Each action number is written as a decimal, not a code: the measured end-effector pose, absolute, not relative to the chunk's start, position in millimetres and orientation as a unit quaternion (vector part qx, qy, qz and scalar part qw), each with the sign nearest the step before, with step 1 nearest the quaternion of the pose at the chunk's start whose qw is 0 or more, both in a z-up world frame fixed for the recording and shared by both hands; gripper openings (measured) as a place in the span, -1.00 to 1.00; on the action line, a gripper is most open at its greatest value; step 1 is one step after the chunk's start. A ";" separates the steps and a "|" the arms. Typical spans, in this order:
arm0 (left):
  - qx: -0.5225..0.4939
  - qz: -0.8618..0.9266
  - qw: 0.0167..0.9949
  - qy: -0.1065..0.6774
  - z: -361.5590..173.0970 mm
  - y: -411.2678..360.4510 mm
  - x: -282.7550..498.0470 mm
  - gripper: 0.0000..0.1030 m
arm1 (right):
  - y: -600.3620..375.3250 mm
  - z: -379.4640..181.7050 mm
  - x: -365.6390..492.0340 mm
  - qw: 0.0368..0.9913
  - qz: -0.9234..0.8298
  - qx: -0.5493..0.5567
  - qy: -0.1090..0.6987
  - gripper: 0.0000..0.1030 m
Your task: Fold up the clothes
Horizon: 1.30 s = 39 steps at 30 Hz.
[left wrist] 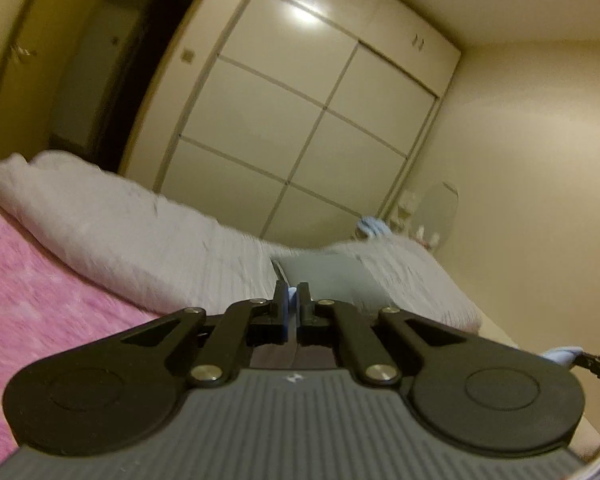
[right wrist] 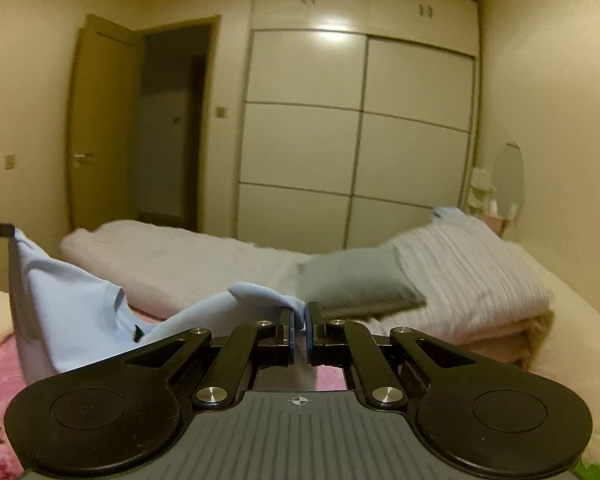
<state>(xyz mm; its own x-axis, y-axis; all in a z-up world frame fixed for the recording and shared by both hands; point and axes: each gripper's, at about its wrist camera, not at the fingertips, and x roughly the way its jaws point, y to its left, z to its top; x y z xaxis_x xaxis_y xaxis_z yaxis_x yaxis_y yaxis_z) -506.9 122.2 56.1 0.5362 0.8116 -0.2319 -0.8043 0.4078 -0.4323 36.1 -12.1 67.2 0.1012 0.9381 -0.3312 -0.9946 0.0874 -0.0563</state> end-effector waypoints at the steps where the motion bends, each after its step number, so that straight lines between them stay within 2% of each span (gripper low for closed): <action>1: -0.250 0.484 0.838 -0.011 64.3 123.8 -511.0 -0.99 | -13.7 73.9 33.7 0.725 0.668 -0.131 0.102 -0.93; 6: -0.231 0.494 0.838 -0.022 102.3 144.4 -526.7 -0.99 | -22.2 107.8 21.4 0.701 0.699 -0.115 0.084 -0.93; 8: -0.226 0.492 0.841 -0.010 108.0 176.5 -521.2 -0.99 | -20.9 120.2 17.8 0.693 0.708 -0.110 0.079 -0.93; 11: -0.241 0.497 0.833 0.029 97.8 258.5 -497.2 -0.97 | 35.1 125.1 26.1 0.705 0.694 -0.115 0.087 -0.93; 14: -0.256 0.514 0.815 0.081 67.5 331.7 -463.4 -0.93 | 131.8 95.0 30.7 0.745 0.633 -0.159 0.139 -0.92; 16: -0.272 0.523 0.800 0.113 37.4 351.7 -452.7 -0.87 | 192.9 56.3 40.1 0.748 0.584 -0.239 0.207 -0.73; 17: -0.279 0.527 0.793 0.128 22.4 361.7 -447.3 -0.87 | 208.5 36.6 46.9 0.754 0.558 -0.260 0.230 -0.54; 18: -0.287 0.530 0.785 0.144 7.4 371.7 -442.0 -0.83 | 219.6 17.8 53.2 0.757 0.536 -0.274 0.255 -0.49; 20: -0.302 0.537 0.768 0.175 -22.7 391.6 -431.3 -0.60 | 214.8 -13.8 62.4 0.744 0.531 -0.261 0.311 -0.42; 21: -0.309 0.541 0.759 0.191 -37.7 401.6 -425.9 -0.59 | 210.4 -30.2 65.8 0.737 0.526 -0.257 0.338 -0.36; 27: -0.425 0.536 0.672 0.284 -167.8 319.2 -461.6 -0.61 | 145.6 -138.2 62.2 0.692 0.470 -0.268 0.478 -0.22; 32: -0.517 0.493 0.620 0.324 -237.8 232.5 -471.1 -0.61 | 89.6 -225.3 56.0 0.645 0.416 -0.270 0.581 -0.20; 35: -0.555 0.484 0.600 0.313 -247.8 198.1 -467.6 -0.61 | 56.6 -267.1 56.6 0.637 0.394 -0.216 0.627 -0.20; 39: -0.549 0.491 0.604 0.304 -240.6 186.8 -460.0 -0.61 | 22.8 -312.4 61.4 0.638 0.375 -0.124 0.661 -0.20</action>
